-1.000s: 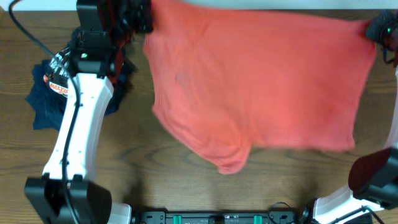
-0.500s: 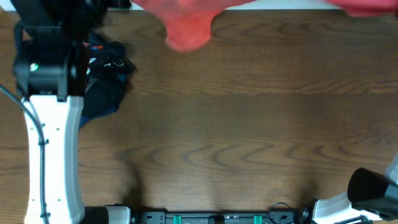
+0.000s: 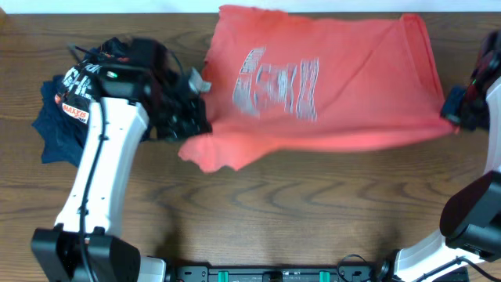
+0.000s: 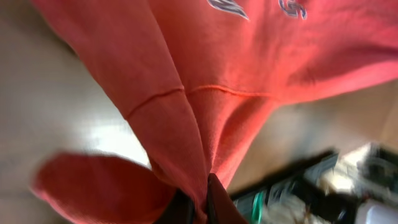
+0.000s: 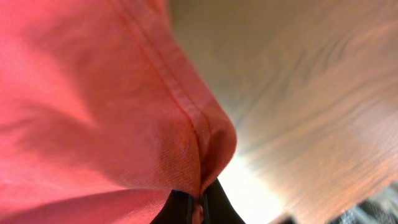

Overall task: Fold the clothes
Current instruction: 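Lay the lifted shirt down flat on the table center with both grippers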

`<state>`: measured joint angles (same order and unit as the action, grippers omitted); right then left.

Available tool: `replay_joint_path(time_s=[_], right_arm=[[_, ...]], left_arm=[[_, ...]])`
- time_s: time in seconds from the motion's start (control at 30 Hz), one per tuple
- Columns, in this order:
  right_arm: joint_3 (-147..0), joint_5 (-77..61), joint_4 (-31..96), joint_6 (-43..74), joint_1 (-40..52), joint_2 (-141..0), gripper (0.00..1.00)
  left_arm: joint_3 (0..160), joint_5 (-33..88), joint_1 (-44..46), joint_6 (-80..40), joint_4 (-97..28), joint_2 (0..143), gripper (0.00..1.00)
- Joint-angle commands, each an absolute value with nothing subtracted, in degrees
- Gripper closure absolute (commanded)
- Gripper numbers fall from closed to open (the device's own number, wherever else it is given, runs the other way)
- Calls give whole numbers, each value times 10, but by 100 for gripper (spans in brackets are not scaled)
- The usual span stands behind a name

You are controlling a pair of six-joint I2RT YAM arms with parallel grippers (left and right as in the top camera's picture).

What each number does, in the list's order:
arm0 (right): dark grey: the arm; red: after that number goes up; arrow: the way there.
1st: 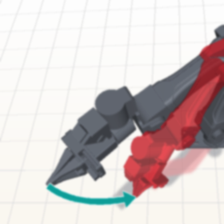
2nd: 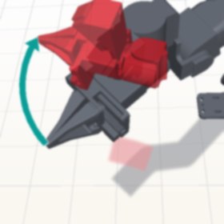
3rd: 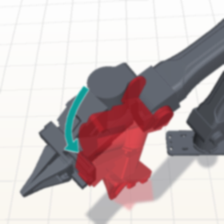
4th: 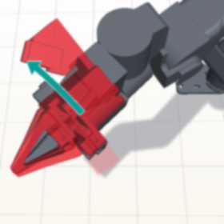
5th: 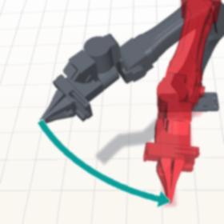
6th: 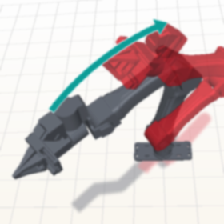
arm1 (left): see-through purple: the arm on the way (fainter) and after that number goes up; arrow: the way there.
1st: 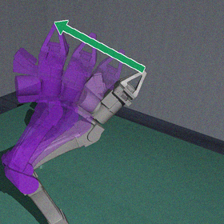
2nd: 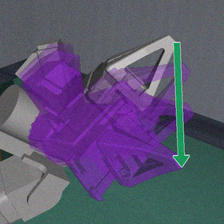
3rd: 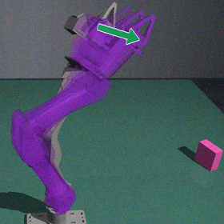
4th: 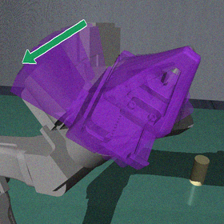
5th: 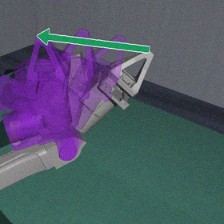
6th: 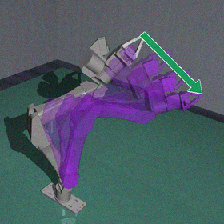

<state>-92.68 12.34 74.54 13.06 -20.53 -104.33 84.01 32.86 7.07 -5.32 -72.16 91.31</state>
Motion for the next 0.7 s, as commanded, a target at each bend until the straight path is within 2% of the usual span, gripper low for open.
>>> replay_joint_path(time_s=[0.0, 0.23, 0.67], right_arm=[[-863, 146, 744, 155, -232, -1039, 99], [-789, 133, 743, 169, -277, -1029, 100], [-717, 112, 724, 173, -293, -949, 99]], left_arm=[[768, 330, 81, -19, -738, 910, 94], [695, 243, 81, -19, -791, 907, 94], [637, 229, 81, -48, -798, 770, 94]])
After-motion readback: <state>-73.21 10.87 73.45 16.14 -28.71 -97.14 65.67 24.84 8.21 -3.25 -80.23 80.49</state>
